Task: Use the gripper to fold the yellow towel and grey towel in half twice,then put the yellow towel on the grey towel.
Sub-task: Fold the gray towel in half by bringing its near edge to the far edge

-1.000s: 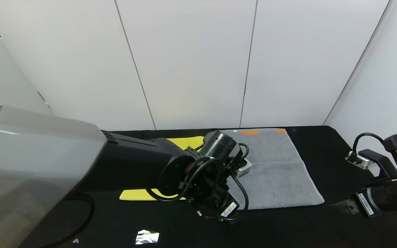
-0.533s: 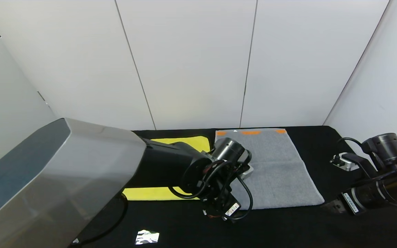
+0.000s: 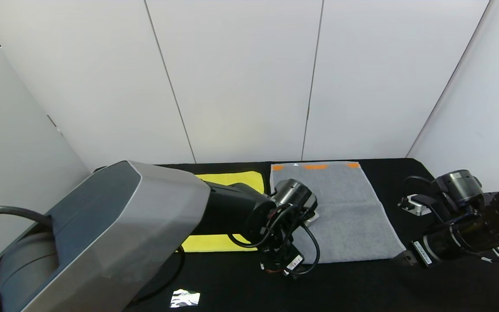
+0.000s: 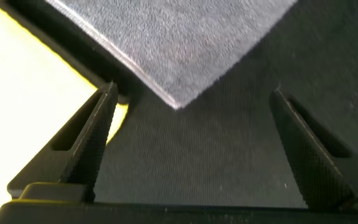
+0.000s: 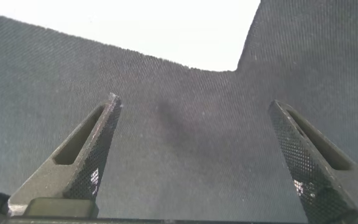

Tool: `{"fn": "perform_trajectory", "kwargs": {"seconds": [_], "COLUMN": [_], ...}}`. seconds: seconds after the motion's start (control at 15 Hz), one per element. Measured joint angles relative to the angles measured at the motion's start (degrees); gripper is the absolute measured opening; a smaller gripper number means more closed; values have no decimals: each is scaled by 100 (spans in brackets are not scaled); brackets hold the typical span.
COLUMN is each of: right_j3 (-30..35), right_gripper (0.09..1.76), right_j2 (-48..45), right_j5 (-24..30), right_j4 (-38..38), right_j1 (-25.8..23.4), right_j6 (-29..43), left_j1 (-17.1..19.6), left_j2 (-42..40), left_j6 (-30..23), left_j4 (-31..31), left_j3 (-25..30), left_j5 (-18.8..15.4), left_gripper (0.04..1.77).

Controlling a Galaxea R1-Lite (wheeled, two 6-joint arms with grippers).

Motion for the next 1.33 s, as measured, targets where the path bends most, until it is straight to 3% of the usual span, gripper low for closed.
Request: {"fn": "perform_trajectory", "kwargs": {"seconds": [1.0,1.13,1.33], "right_j3": [-62,-62,-52], "right_gripper": [171,171,171], "right_j2": [140,140,140], "right_j5": [-18,-18,-18], "right_j4": [2,5,5], "right_j1": [-2,0,9], "right_j6": [61,59,59], "left_j1": [79,123,168], "left_j2": [511,540,562], "left_j6": [-151,-151,-149], "left_j4": [7,11,44], "left_j3": [-460,-499,-544], "left_j5": [5,6,9], "left_gripper": [169,132,93]}}
